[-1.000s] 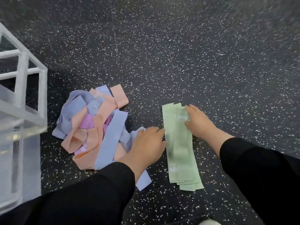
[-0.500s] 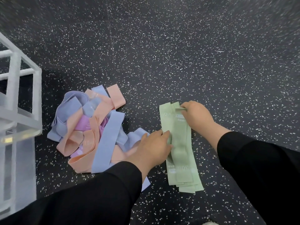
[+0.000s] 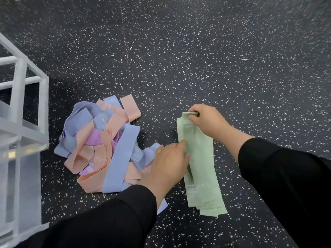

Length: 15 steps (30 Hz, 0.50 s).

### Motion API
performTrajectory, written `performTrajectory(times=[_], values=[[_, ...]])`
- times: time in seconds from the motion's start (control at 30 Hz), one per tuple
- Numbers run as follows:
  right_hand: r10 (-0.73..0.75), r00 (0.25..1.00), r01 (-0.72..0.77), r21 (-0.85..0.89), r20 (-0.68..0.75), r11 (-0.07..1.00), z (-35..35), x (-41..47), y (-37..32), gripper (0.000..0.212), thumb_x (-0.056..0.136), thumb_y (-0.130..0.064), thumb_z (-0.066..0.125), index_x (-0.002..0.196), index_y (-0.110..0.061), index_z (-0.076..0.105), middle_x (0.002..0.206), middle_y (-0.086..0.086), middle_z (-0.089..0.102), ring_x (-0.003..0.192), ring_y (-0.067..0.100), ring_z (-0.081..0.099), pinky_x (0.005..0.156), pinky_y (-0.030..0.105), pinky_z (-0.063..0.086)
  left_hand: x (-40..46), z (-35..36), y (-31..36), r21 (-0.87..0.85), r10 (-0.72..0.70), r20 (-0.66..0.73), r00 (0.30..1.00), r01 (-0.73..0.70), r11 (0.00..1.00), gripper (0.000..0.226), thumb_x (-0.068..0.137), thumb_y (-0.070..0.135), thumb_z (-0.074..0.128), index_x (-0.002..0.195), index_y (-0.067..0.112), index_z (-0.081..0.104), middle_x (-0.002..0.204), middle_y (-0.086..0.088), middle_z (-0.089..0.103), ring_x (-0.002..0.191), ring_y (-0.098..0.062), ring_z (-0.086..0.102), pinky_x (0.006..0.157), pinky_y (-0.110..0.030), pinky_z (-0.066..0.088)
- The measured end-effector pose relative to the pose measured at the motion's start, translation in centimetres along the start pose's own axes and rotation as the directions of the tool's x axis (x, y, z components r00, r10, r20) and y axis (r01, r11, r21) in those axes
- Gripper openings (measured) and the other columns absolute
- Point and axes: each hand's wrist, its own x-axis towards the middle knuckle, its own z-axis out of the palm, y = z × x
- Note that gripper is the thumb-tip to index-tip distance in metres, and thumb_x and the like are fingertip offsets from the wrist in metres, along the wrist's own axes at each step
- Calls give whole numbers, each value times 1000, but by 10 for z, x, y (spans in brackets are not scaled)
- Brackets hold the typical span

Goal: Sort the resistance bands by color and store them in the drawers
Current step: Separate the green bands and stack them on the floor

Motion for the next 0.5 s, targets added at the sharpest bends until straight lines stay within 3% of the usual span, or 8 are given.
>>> performTrajectory(times=[0.17, 0.23, 0.33, 0.4, 0.5], values=[[68, 981, -33, -193, 180, 981, 22, 27, -12, 11, 96, -19, 58, 88, -26, 61, 97, -1, 60, 89, 28, 60, 76, 38, 50, -1, 3, -8, 12, 30, 18, 999, -30, 999, 45, 104, 34, 44, 146, 19, 43, 122, 0, 63, 122, -24, 53, 106, -47, 36], [91, 970, -24, -283, 225, 959, 29, 31, -13, 9, 97, -22, 59, 107, -23, 59, 112, 3, 59, 98, 30, 59, 83, 40, 48, 0, 4, -12, 33, 41, 125, 991, -45, 998, 51, 104, 37, 44, 151, 19, 37, 132, 1, 60, 131, -24, 46, 112, -52, 30], [28, 980, 60, -427, 197, 902, 40, 32, -11, 43, 97, -20, 60, 138, -21, 46, 130, 6, 55, 118, 32, 55, 97, 47, 40, 3, 4, -15, 45, 30, 212, 977, -40, 998, 54, 105, 40, 44, 153, 17, 34, 142, -1, 55, 139, -23, 40, 117, -55, 23], [18, 983, 76, -501, 181, 862, 45, 33, -11, 51, 95, -19, 60, 144, -22, 43, 133, 7, 55, 124, 31, 52, 105, 50, 36, 3, 2, -15, 24, 31, 172, 985, -35, 999, 48, 104, 38, 45, 147, 17, 42, 137, -1, 58, 133, -23, 45, 114, -54, 27], [11, 983, 96, -564, 184, 820, 45, 38, -12, 34, 95, -18, 59, 129, -20, 58, 124, 6, 56, 121, 30, 51, 107, 49, 33, 3, -2, -18, -40, 22, 27, 999, -21, 999, 24, 101, 33, 46, 120, 21, 56, 110, 2, 63, 114, -24, 55, 103, -47, 38]])
